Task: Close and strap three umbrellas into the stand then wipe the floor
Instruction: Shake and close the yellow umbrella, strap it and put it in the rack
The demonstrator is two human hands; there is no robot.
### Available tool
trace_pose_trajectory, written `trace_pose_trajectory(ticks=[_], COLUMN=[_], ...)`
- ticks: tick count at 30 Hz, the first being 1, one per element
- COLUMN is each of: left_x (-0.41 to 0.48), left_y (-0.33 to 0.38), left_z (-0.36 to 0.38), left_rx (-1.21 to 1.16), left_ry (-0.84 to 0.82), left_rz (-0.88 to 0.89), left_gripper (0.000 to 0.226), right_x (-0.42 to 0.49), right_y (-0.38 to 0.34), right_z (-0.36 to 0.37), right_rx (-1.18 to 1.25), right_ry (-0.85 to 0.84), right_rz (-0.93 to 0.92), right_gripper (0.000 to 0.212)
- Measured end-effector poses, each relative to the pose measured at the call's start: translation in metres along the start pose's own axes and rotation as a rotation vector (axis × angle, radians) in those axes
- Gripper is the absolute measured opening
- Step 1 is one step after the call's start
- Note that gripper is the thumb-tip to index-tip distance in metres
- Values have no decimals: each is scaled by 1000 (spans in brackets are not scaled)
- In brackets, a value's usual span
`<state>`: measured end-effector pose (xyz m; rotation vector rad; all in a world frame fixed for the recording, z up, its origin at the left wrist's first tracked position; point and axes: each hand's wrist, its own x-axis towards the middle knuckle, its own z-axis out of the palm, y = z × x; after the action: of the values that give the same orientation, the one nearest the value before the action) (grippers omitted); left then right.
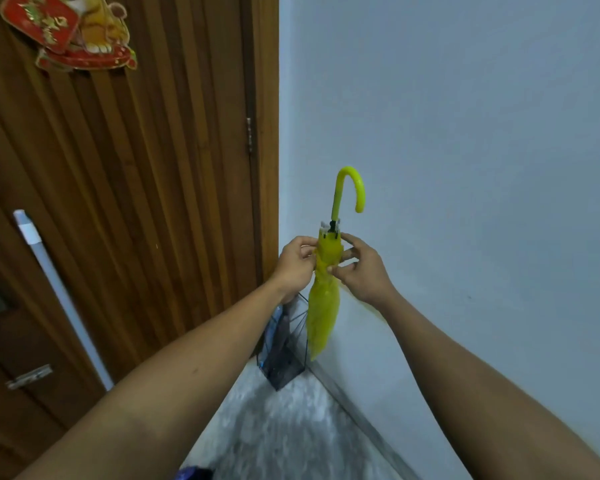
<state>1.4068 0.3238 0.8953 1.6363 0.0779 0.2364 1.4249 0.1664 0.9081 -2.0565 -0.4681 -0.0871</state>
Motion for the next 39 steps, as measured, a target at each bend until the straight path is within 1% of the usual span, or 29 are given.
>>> trace_pose_trajectory(ticks=[1,2,4,7,9,13,18,20,22,26,28,30,32,35,36,38,39], left_x=[10,19,44,77,96,148,222,258,283,334,347,358,368,376,381,388,390], left_y=[1,1,0,-3,-5,-20,-53,-82,-114,-192,-223,-264,-306,-348,-358,-385,-397], left_z=[-4,-7,-15,-28,-34,-45,-49,-48,-49,-50,-49,-52,-54,-57,-57,-59,-60], left_rx=[-4,4,22,133,149,121,121,98,106,112,133,183,208,214,226,309,273], left_ry=[24,49,77,63,23,11,-4,-9,-23,-73,-79,-56,-26,-36,-47,-78,-105], left_rz=[0,5,30,83,85,67,65,9,-33,-166,-240,-331,-390,-450,-444,-424,-446], left_gripper=[13,9,6,20,25,30,29,28,29,29,23,13,9,23,23,14,13], right_x=[11,21,48,82,102,157,233,262,279,317,324,329,332,332,333,333,332], right_y=[-2,-2,1,9,14,32,79,107,130,198,228,265,304,348,361,385,395], right_z=[6,12,28,44,51,71,102,117,130,171,190,214,242,274,284,303,312], right_rx=[-20,-45,-72,-72,-61,-69,-80,-93,-124,-122,-107,-106,-115,-113,-111,-102,-97], right_ry=[-17,-19,25,96,120,138,129,95,38,-73,-117,-172,-239,-289,-293,-299,-303], right_rz=[-31,-61,-66,-21,-18,-33,-13,36,133,247,283,305,324,375,390,409,418], right_gripper=[58,51,39,37,36,31,26,26,27,24,25,28,30,36,36,36,36])
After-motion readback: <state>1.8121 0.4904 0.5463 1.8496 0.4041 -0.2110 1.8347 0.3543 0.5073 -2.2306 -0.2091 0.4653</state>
